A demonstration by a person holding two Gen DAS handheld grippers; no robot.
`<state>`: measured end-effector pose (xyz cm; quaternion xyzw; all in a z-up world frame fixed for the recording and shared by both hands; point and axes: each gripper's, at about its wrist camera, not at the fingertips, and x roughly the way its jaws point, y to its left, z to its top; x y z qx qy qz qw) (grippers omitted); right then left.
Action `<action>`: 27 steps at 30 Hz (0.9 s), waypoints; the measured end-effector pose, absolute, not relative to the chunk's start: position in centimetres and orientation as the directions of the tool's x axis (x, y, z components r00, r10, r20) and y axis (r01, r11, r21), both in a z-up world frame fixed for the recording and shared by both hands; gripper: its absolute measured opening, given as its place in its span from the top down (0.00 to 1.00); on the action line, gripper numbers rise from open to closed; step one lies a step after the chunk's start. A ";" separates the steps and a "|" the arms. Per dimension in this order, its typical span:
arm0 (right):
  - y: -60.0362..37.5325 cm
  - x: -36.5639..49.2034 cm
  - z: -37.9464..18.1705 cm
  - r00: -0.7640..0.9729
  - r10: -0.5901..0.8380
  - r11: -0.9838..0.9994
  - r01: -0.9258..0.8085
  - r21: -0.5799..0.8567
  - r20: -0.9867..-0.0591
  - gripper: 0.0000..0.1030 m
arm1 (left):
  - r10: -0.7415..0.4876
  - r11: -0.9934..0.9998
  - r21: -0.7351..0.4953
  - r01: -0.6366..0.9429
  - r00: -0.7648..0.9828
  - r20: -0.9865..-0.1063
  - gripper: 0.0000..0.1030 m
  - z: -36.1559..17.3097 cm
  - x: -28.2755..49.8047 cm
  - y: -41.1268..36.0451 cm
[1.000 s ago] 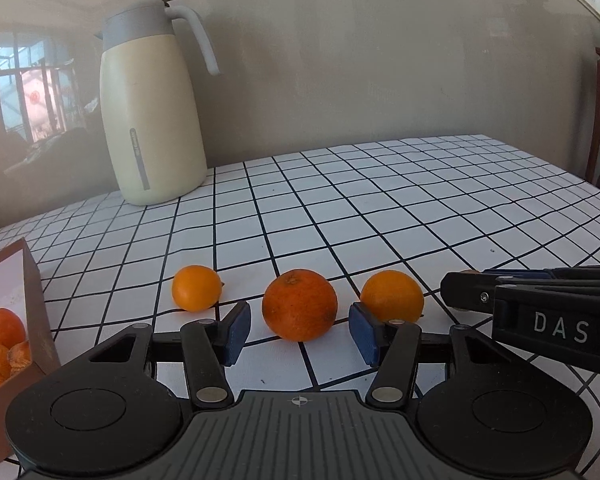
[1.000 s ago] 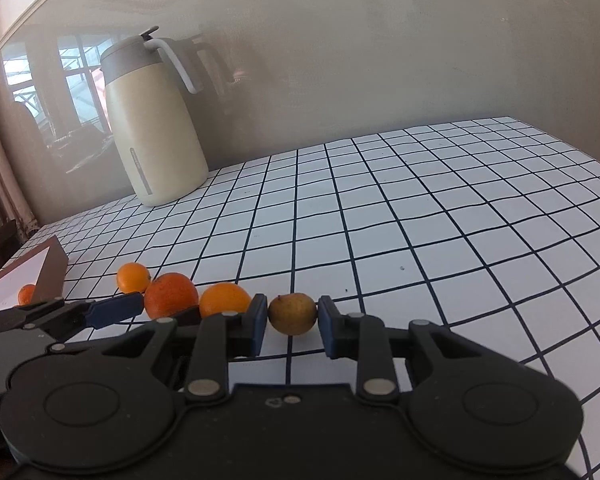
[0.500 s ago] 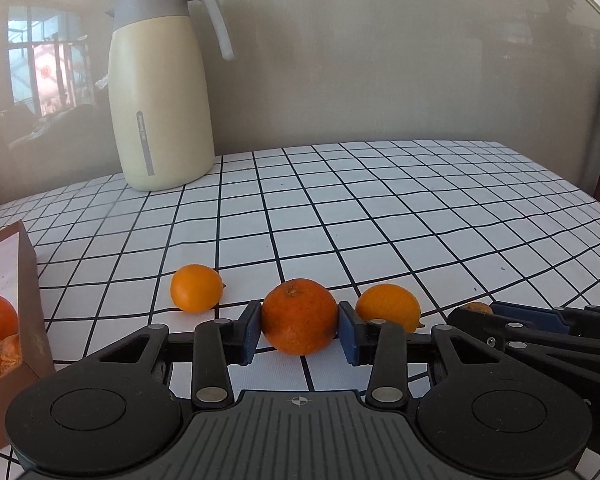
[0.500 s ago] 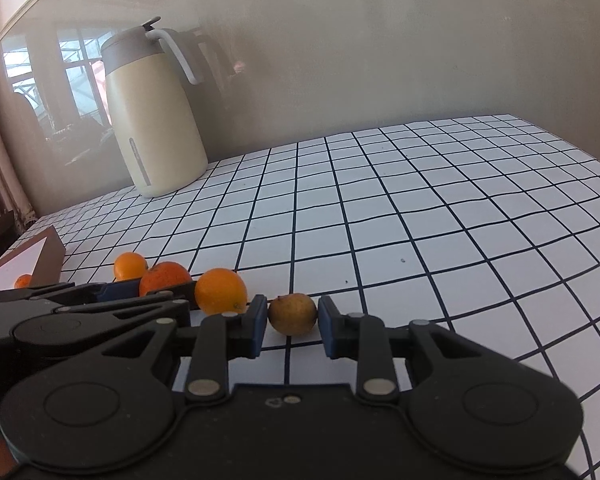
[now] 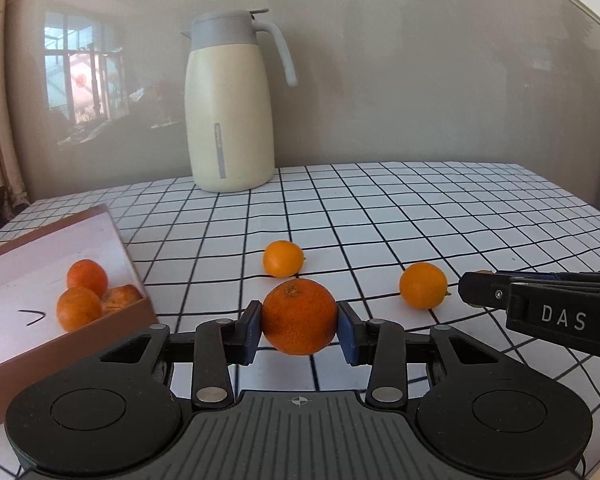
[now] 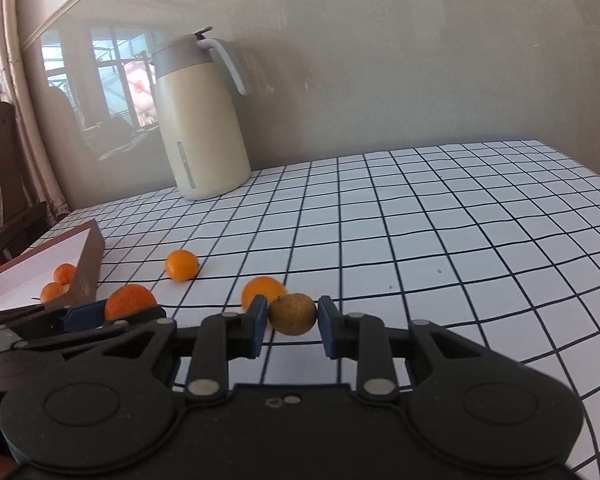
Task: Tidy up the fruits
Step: 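Carry the brown fruit with the right tool over the box while the left tool carries the orange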
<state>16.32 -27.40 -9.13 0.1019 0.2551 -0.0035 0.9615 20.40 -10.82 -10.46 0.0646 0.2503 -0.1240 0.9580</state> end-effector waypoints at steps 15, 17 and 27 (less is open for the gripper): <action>-17.7 14.6 -6.4 0.859 0.254 0.965 -0.194 0.175 -0.444 0.81 | -0.023 0.999 0.032 0.042 0.893 -0.450 0.62 -8.0 13.9 0.4; -16.2 14.3 -6.1 0.853 0.280 0.959 -0.227 0.171 -0.440 0.81 | 0.005 1.000 0.030 0.010 0.896 -0.445 0.62 -7.7 13.3 2.0; -9.9 13.8 -4.7 0.815 0.401 0.916 -0.368 0.159 -0.418 0.81 | 0.142 0.989 0.016 -0.149 0.896 -0.421 0.62 -6.9 11.0 8.9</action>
